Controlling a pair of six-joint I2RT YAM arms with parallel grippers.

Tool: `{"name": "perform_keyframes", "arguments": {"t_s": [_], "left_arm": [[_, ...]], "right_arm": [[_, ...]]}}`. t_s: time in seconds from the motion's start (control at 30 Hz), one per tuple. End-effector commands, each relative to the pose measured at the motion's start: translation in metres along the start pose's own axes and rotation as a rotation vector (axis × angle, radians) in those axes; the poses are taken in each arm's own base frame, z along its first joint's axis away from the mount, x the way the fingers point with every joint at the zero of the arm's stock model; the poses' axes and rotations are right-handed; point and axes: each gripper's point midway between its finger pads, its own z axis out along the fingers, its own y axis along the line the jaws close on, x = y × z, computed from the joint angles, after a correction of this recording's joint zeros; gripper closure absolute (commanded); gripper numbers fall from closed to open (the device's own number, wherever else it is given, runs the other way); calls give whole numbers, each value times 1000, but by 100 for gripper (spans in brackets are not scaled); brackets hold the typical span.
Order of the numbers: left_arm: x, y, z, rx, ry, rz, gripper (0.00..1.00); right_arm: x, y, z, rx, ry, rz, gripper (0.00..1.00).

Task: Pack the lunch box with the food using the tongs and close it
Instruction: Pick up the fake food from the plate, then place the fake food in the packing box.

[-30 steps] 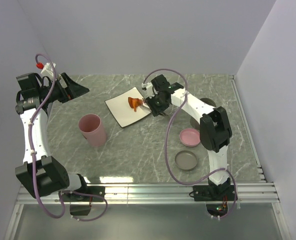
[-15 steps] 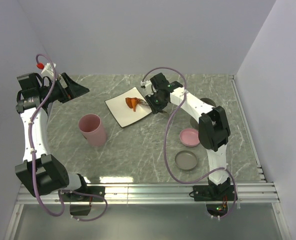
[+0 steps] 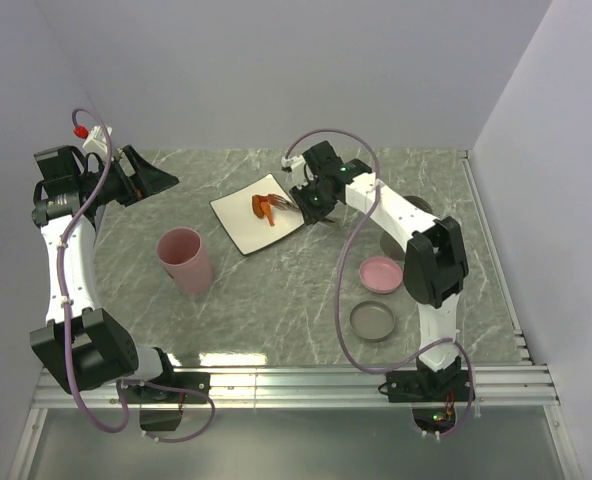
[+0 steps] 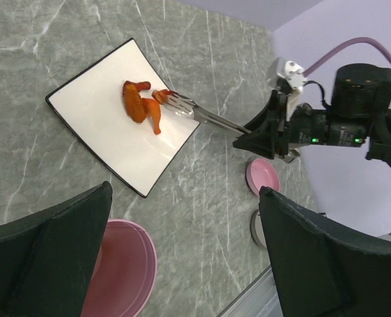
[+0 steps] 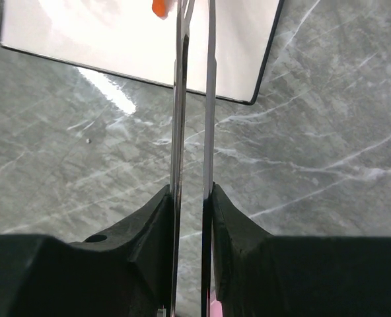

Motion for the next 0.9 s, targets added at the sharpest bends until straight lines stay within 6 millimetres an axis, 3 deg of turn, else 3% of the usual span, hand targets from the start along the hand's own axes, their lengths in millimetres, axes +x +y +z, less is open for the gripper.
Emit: {"name": "perform_keyframes", "arguments": {"t_s": [0.0, 0.17, 0.37, 0.6, 0.67, 0.87], "left_arm": [[-5, -7, -3, 19, -18, 53, 1], [-4, -7, -6, 9, -15, 82, 1], [-2, -2, -9, -30, -19, 130, 1], [4, 4, -10, -55, -14, 158, 1], [5, 5, -10, -55, -6, 156, 1], [4, 2, -8, -37, -6, 142, 1]], "right_arm": [[-30, 10, -51, -4, -123, -30, 73], [-34, 17, -82, -11, -162, -37, 73], [-21, 18, -126, -17, -215, -16, 74], [18, -10, -183, 47, -262, 64, 74], [30, -27, -206, 92, -299, 110, 74], [81, -64, -242, 205, -357, 260, 73]]}}
